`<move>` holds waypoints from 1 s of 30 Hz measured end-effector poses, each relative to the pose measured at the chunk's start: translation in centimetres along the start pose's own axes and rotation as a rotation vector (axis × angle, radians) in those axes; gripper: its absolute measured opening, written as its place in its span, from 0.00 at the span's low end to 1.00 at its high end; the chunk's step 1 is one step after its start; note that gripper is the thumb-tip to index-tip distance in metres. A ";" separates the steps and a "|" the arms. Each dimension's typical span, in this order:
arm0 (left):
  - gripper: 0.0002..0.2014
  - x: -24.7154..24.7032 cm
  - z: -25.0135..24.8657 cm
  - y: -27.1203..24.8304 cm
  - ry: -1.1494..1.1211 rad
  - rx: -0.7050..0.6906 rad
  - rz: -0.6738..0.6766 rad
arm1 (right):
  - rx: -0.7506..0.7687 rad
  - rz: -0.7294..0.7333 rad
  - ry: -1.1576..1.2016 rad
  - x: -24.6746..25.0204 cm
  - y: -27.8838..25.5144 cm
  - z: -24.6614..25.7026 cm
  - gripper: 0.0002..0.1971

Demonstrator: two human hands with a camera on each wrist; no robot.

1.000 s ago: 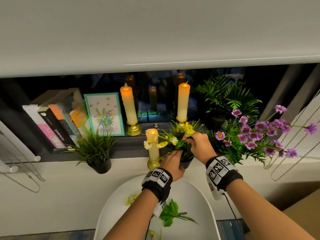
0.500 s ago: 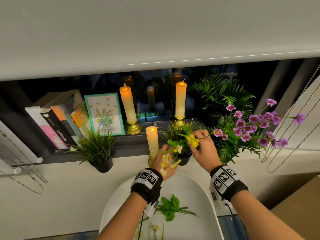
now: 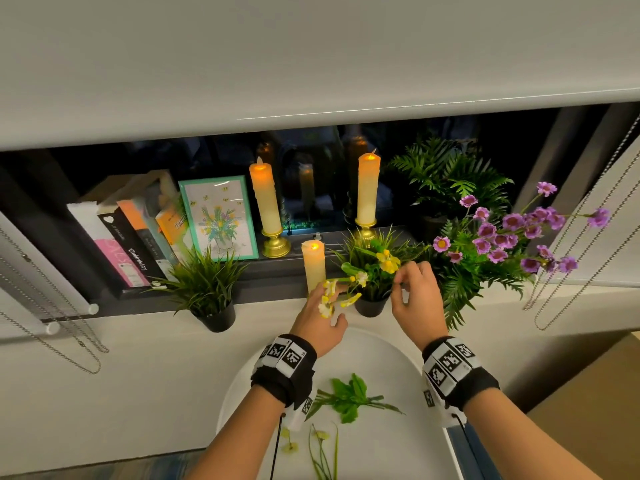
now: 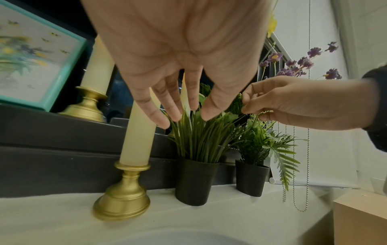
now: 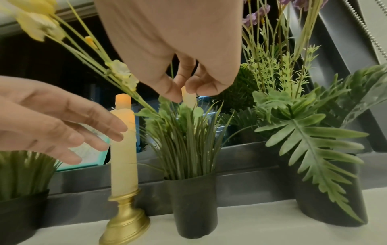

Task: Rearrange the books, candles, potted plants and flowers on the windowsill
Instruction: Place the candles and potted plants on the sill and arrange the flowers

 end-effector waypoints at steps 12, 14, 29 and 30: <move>0.11 1.1 5.7 -6.5 -0.042 0.182 0.093 | 0.127 0.276 0.058 -4.5 -4.5 2.5 0.10; 0.10 0.3 7.4 -7.9 -0.052 0.273 0.151 | 0.088 0.452 0.033 -6.1 -5.6 1.8 0.09; 0.12 -4.9 13.1 -14.7 -0.060 0.604 0.405 | -0.400 1.047 -0.354 -10.8 -16.1 -6.9 0.17; 0.12 -4.9 13.1 -14.6 -0.063 0.605 0.400 | -0.401 1.047 -0.319 -10.8 -15.7 -6.9 0.15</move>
Point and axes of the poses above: each hand's wrist, its own y-axis towards the middle knuckle, its own x-axis out of the back of the hand, z = x × y, the point moved 1 cm from there along y, towards the middle knuckle, and after that the axes turned 5 degrees about z, right-handed, at the moved point
